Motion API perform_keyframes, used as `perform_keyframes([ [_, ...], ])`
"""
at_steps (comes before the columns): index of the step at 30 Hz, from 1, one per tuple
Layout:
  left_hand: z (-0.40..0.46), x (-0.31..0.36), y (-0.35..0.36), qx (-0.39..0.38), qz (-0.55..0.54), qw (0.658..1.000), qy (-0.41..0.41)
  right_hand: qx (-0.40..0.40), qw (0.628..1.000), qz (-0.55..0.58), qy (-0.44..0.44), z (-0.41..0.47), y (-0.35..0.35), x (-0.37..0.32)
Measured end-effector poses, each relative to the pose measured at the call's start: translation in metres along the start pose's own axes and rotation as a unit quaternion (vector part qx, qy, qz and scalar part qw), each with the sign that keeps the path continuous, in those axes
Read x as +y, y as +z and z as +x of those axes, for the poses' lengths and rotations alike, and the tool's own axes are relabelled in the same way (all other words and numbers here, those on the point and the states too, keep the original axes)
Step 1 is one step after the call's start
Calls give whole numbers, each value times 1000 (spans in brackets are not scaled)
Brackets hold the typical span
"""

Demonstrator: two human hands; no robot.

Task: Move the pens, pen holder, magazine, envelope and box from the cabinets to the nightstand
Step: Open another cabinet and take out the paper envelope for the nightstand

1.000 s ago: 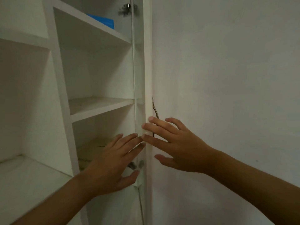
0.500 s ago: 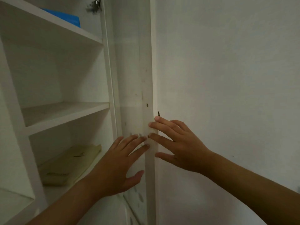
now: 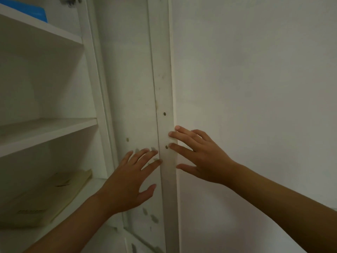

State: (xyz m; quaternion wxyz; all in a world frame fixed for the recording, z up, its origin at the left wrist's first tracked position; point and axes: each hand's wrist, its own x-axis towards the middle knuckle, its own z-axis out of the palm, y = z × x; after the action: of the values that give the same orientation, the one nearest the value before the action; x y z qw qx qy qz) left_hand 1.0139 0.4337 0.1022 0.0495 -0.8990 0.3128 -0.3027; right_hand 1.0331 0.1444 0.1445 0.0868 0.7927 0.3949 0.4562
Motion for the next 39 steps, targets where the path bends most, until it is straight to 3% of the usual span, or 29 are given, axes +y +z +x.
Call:
perform_keyframes([
  [10,54,3,35,-15,21,999,-25,-7,1000,20,11,-10,39,55],
  [22,76,9,74,-64,12,991,-114,-30,996,76,23,-23,93,90],
  [30,59,24,72,-69,-5,987,-145,-73,994,75,31,-44,94,77],
  [39,-22,35,53,-69,-59,973,-211,-96,985,135,50,-60,89,5],
])
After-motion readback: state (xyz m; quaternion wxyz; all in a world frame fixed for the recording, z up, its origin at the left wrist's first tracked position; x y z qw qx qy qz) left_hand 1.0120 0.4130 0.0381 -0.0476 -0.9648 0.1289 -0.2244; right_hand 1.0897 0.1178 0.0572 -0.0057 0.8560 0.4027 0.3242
